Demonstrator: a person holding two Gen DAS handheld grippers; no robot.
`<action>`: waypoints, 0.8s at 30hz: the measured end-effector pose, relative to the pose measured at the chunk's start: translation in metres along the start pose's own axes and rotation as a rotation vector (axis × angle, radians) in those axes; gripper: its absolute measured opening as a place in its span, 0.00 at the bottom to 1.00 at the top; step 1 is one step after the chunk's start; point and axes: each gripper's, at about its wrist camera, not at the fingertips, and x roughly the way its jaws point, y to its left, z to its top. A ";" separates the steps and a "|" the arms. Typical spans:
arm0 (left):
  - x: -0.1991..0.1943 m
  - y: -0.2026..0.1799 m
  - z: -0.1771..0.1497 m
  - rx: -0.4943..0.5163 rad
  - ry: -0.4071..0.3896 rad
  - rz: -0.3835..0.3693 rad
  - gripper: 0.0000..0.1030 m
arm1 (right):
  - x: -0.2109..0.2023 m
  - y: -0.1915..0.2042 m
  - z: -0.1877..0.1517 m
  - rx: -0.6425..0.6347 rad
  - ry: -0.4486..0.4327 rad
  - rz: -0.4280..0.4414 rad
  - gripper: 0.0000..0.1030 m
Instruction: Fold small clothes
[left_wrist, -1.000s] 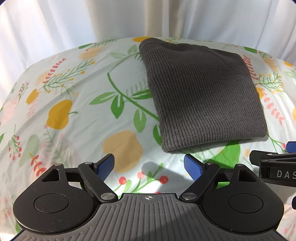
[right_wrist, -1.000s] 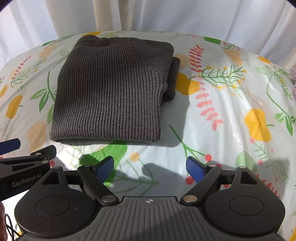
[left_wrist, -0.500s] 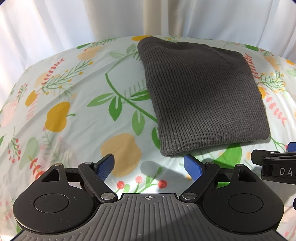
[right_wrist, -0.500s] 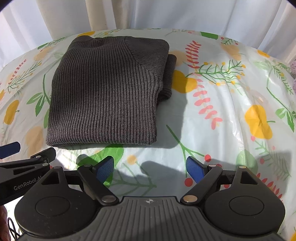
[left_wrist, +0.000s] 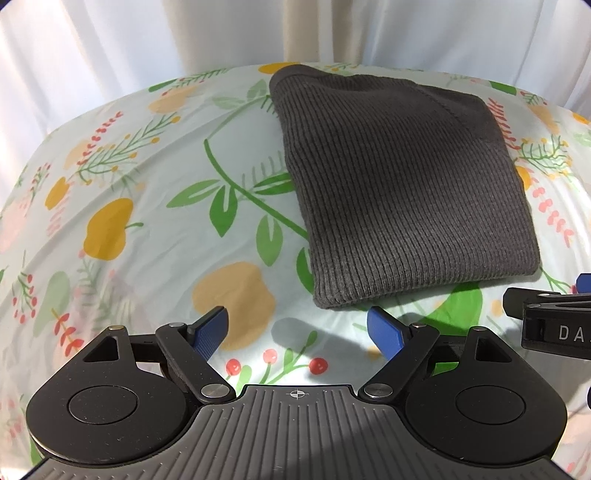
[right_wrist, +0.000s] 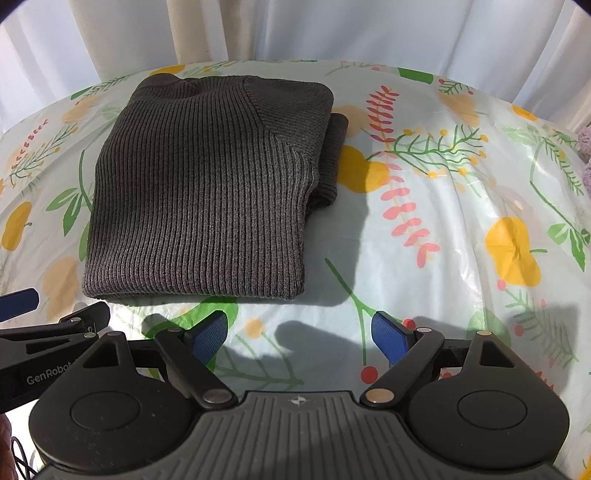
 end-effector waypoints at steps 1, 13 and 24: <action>0.000 -0.001 0.000 0.003 -0.001 0.004 0.85 | 0.000 0.000 0.000 0.001 0.001 0.000 0.83; -0.003 -0.001 -0.001 0.009 -0.009 0.006 0.85 | -0.002 -0.001 -0.001 0.016 0.000 0.010 0.83; -0.003 -0.001 0.000 0.011 -0.012 0.001 0.85 | -0.002 -0.001 -0.001 0.017 0.002 0.010 0.83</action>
